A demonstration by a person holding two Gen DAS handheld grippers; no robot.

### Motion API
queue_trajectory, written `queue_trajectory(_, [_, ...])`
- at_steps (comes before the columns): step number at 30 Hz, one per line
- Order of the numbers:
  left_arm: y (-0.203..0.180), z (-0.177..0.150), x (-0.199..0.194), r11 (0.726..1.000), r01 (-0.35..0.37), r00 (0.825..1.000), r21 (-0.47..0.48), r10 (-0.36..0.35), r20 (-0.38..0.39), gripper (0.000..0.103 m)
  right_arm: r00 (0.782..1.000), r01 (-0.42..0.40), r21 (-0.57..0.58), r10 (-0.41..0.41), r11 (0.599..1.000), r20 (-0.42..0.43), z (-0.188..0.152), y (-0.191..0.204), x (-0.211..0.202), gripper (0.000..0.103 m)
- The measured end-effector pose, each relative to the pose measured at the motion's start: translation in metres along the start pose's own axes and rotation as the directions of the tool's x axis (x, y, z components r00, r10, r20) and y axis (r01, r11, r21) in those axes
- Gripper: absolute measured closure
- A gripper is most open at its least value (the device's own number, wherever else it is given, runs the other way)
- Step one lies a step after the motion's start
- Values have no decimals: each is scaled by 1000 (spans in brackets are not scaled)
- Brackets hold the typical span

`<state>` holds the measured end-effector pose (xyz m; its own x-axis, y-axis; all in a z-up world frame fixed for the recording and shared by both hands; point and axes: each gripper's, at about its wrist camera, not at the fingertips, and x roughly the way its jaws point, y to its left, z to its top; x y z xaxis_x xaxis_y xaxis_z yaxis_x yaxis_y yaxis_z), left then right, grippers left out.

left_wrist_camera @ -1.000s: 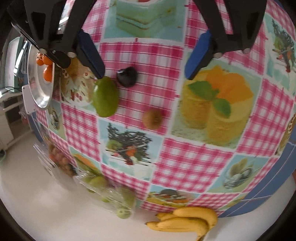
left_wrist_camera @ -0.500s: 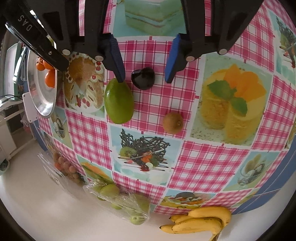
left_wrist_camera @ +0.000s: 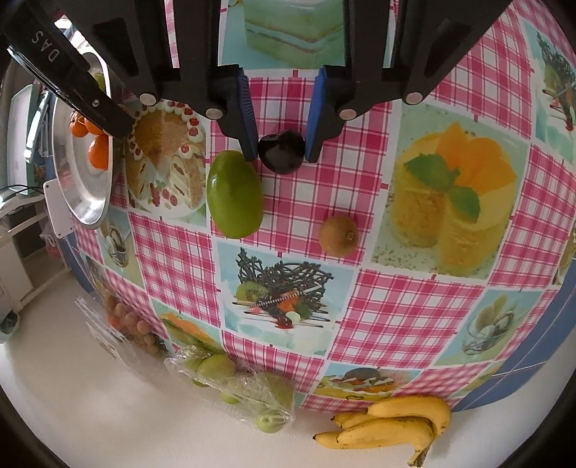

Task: Organize fruits
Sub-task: 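Carry the kiwi with the right gripper while the left carries the plum over the bowl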

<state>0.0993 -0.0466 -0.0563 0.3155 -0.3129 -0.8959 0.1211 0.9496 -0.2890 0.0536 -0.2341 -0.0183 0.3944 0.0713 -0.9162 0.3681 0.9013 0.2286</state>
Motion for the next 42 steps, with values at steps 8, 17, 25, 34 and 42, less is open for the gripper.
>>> queue_trajectory(8, [-9,-3,-30,1000,18,998,8,-19,64,75,1000,4,1,-4,1000,22,1,0,-9,76])
queue_trajectory(17, [-25,-4,-62,997,66,988,36,-71,134,75,998,0,-4,0,1000,69,-1,1,-31,76])
queue_trajectory(25, [-52,-8,-69,990,107,984,87,-118,133,75,995,10,39,-14,999,99,0,-21,-47,76])
queue_trajectory(34, [-102,-18,-64,971,168,977,172,-187,99,75,989,59,169,-81,984,125,2,-81,-62,76])
queue_trajectory(42, [-143,-24,-56,949,191,972,250,-219,87,75,981,72,227,-110,971,157,4,-123,-72,76])
